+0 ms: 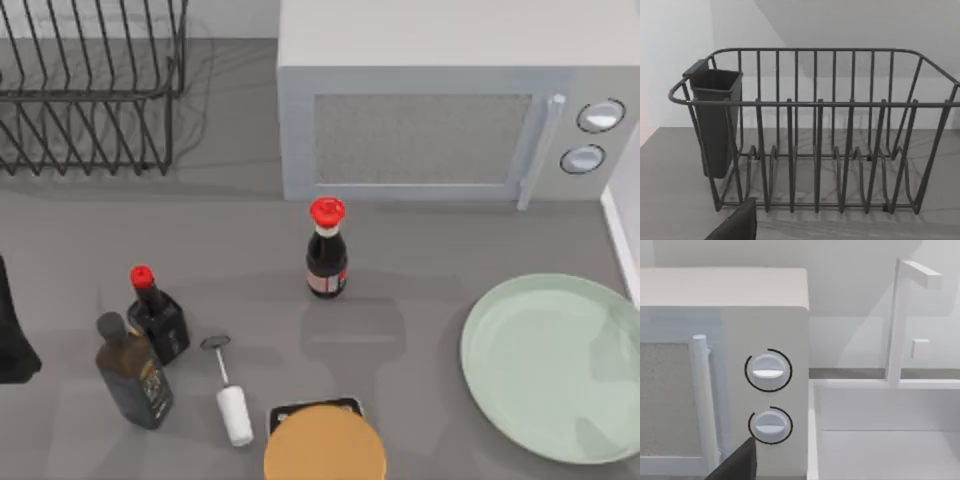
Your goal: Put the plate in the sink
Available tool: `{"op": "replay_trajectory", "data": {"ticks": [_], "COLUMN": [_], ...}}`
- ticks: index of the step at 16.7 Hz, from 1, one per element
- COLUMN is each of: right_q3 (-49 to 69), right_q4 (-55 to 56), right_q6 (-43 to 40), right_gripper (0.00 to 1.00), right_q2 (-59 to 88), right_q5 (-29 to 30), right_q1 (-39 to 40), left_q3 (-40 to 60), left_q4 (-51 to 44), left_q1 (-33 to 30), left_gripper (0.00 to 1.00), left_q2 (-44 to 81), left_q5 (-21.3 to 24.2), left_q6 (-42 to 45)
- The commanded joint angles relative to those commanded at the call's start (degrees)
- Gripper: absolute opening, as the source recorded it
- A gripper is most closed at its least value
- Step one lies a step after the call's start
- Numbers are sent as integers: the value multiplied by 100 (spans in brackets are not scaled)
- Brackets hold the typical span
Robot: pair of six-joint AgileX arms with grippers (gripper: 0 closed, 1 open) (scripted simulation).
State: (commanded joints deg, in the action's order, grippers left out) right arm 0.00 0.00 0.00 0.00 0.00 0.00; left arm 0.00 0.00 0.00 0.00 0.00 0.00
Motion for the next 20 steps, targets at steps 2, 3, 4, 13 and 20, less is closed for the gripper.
{"op": "replay_trajectory", "data": {"ticks": [2, 3, 4, 13, 20], "right_q3": [57, 169, 332, 3323, 6065], "right_q4": [-46, -137, -270, -2684, -4887], "right_q6": [27, 81, 158, 1578, 2874], "right_gripper": [100, 100, 100, 100, 100], "right_q2": [61, 182, 364, 4319, 8271], "right_q5": [0, 0, 0, 1, 2], "right_q1": [27, 79, 155, 1543, 2810], "left_q3": [0, 0, 0, 0, 0], "left_q4": [0, 0, 0, 0, 0], "left_q1": [0, 0, 0, 0, 0], "left_gripper": [100, 100, 100, 100, 100], "left_q2": [0, 0, 0, 0, 0], "left_q5": [0, 0, 0, 0, 0], "left_q6": [0, 0, 0, 0, 0]}}
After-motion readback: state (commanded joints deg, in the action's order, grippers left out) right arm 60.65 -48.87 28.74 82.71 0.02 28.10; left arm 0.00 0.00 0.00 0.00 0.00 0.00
